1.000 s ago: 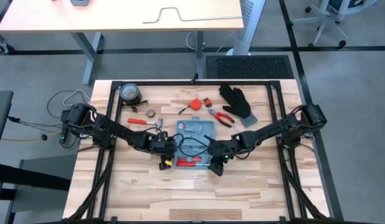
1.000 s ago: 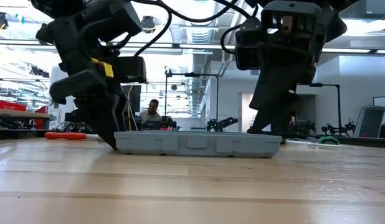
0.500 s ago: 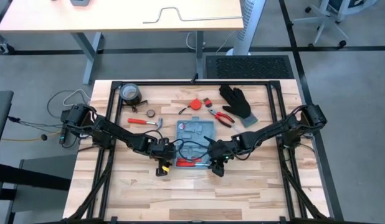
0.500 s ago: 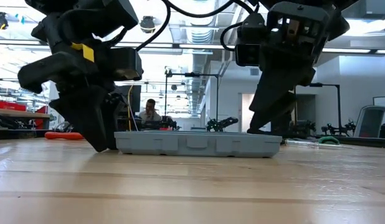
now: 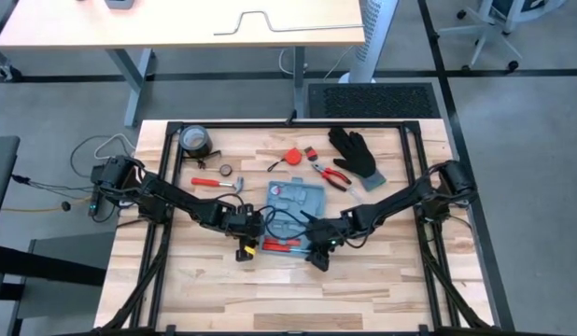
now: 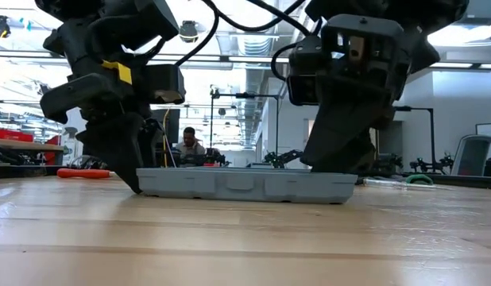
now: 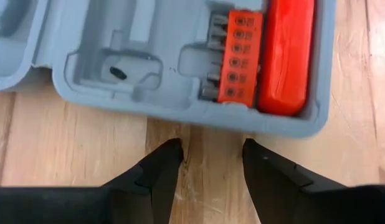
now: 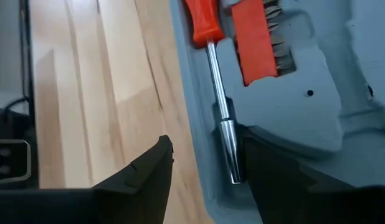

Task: Prefit tool cases
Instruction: Remove the orange nut driver from the gray toolbox

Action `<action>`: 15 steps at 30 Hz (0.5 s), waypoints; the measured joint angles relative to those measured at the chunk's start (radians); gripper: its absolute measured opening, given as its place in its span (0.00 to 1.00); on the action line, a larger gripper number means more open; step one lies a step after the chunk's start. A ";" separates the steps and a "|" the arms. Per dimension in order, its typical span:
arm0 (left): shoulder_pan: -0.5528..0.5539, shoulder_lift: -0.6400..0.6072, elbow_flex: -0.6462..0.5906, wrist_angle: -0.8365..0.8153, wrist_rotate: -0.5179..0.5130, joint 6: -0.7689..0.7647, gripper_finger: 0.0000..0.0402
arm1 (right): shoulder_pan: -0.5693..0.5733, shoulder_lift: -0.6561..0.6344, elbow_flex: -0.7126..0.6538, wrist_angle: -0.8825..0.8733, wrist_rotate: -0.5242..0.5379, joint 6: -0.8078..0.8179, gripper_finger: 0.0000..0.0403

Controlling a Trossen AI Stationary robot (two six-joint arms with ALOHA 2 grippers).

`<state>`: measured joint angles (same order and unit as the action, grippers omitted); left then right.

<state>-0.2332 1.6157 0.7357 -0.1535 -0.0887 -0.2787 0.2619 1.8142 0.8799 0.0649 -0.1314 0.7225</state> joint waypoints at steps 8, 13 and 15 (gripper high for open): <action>0.011 0.000 0.000 0.017 -0.040 -0.008 0.42 | -0.002 0.012 -0.006 0.068 -0.075 0.042 0.33; 0.012 0.001 0.000 0.020 -0.047 -0.005 0.42 | -0.011 0.048 -0.006 0.155 -0.179 0.083 0.15; 0.011 0.001 0.000 0.013 -0.046 -0.004 0.42 | -0.016 0.054 -0.006 0.200 -0.206 0.106 0.07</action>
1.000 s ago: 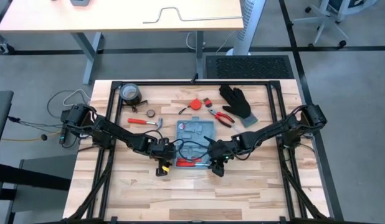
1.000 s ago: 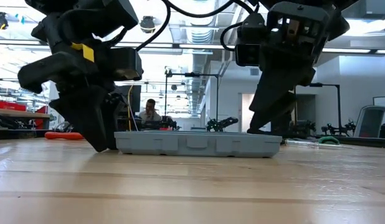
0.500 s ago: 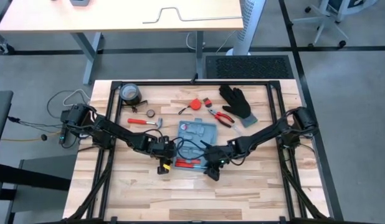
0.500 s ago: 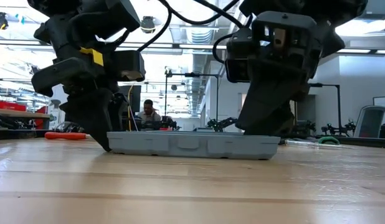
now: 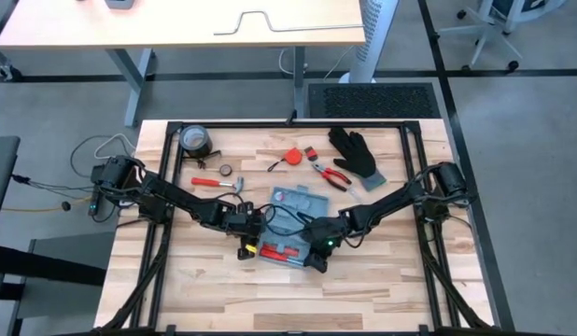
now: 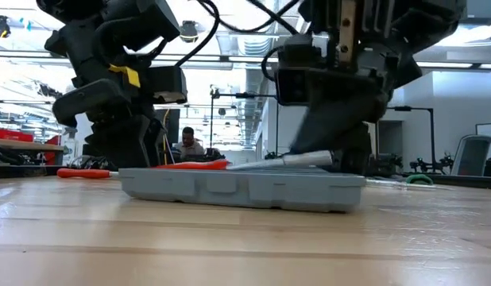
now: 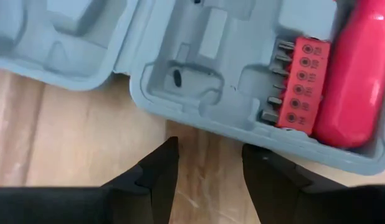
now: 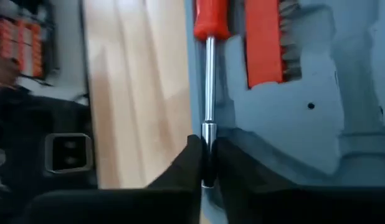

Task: Prefit tool cases
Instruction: Remove the orange nut driver from the gray toolbox

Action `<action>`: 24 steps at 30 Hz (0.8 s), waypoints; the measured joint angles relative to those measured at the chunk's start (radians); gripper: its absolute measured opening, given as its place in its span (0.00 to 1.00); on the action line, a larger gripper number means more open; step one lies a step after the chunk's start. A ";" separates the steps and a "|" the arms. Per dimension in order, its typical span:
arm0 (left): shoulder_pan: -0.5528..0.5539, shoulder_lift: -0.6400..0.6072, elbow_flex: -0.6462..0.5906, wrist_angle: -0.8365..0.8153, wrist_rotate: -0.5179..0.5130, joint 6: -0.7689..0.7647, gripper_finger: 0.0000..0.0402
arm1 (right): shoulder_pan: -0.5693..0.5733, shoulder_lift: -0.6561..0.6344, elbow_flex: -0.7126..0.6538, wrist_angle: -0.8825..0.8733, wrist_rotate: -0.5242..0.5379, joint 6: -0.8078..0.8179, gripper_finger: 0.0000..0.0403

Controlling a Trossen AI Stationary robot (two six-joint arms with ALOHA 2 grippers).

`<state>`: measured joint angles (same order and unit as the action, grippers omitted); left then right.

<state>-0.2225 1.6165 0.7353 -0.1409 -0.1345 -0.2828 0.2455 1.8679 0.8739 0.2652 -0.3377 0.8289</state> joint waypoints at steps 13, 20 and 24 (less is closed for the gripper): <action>0.001 0.000 0.000 -0.003 -0.010 0.013 0.42 | -0.043 0.000 0.000 0.182 -0.047 0.038 0.01; 0.002 0.000 -0.004 0.002 -0.017 0.000 0.42 | -0.066 0.000 0.000 0.145 -0.048 0.060 0.03; -0.005 0.000 -0.004 -0.001 -0.015 -0.017 0.42 | -0.044 -0.001 0.001 0.105 -0.090 0.086 0.12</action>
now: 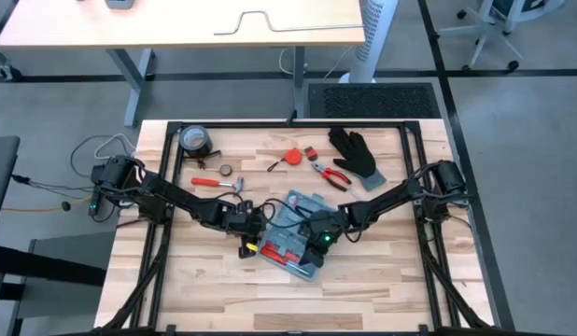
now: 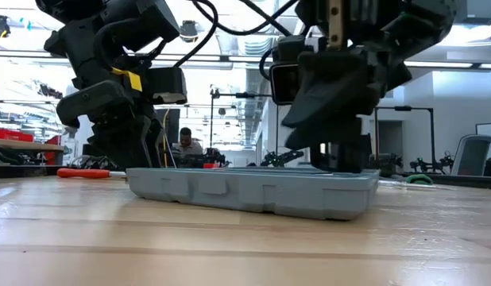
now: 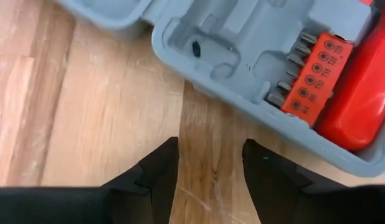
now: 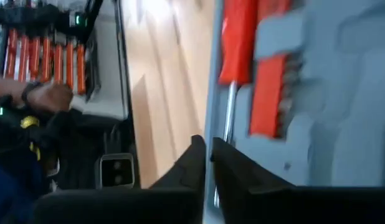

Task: Prefit tool cases
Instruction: Remove the orange nut driver from the gray toolbox

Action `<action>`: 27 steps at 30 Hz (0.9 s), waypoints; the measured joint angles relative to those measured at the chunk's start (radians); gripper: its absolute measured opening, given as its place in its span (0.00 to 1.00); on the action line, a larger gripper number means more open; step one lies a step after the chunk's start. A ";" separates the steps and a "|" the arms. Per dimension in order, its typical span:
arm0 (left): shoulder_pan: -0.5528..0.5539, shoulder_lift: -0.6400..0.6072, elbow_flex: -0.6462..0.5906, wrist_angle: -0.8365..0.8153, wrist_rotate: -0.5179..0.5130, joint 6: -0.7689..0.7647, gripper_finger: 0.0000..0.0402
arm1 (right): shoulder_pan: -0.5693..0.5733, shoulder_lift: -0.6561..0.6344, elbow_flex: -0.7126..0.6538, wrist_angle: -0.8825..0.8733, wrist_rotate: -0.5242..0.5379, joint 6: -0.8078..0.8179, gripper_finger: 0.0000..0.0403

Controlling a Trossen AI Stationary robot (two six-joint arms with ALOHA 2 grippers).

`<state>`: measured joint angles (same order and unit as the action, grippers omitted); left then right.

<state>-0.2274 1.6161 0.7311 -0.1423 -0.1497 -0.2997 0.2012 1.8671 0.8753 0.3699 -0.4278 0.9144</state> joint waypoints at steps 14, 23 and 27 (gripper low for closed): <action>-0.136 -0.308 -0.002 -0.130 -0.098 -0.209 0.35 | 0.036 -0.036 -0.002 -0.038 0.042 0.109 0.50; -0.365 -0.109 0.003 0.173 -0.300 -0.584 0.27 | 0.160 -0.068 0.000 -0.080 0.165 0.080 0.45; -0.381 0.058 0.084 0.255 -0.293 -0.603 0.24 | 0.179 -0.068 -0.001 -0.152 0.195 0.079 0.44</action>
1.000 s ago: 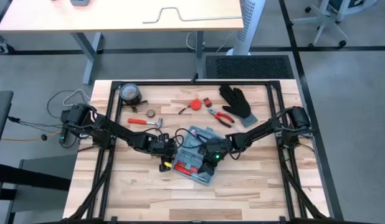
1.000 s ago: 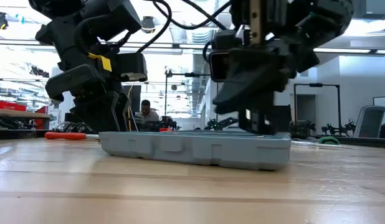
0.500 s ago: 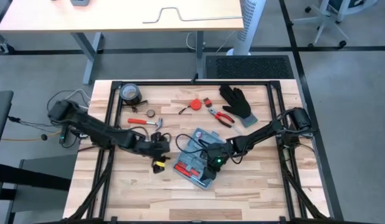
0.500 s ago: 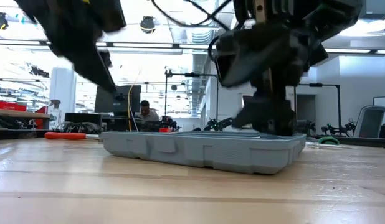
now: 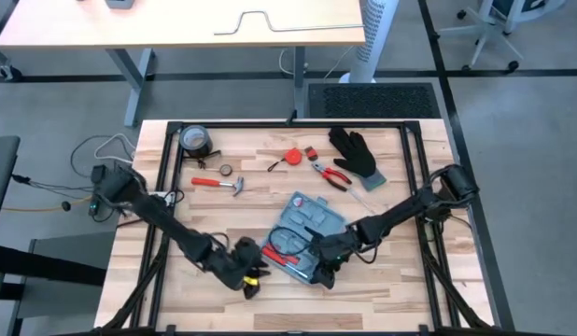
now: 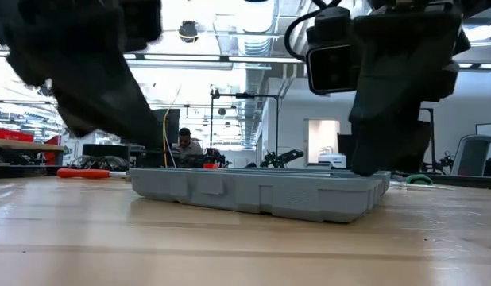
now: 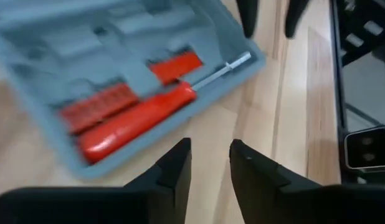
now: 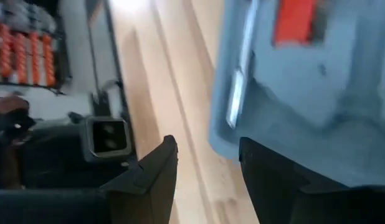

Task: Prefit tool cases
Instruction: Remove the orange nut driver from the gray toolbox

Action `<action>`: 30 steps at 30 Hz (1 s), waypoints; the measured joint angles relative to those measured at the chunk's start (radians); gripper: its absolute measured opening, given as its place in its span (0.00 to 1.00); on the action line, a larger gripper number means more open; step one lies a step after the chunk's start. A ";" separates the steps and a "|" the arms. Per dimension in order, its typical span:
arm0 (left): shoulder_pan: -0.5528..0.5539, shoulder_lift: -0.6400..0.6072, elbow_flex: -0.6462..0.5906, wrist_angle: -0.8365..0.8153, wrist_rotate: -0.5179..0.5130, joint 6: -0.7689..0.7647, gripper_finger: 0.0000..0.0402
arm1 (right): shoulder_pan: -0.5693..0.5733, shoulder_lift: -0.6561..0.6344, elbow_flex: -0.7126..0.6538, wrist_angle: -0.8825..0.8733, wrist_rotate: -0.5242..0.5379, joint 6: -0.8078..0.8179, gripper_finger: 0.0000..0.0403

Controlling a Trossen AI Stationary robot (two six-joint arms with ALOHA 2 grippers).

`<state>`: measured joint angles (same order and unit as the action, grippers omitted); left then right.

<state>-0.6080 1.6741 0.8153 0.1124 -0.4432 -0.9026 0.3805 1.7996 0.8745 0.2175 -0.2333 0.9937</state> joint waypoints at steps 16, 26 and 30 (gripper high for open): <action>0.050 0.313 0.267 -0.049 0.125 0.017 0.21 | -0.062 -0.001 0.000 -0.013 0.028 -0.054 0.45; 0.061 0.313 0.269 -0.081 0.132 0.017 0.21 | -0.061 -0.001 0.000 0.034 0.034 -0.068 0.45; 0.062 0.312 0.270 -0.109 0.123 0.016 0.21 | -0.082 0.005 0.000 0.024 0.038 -0.083 0.45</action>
<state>-0.5465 1.9860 1.0855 0.0036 -0.3201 -0.8867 0.2983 1.8042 0.8749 0.2417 -0.1955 0.9105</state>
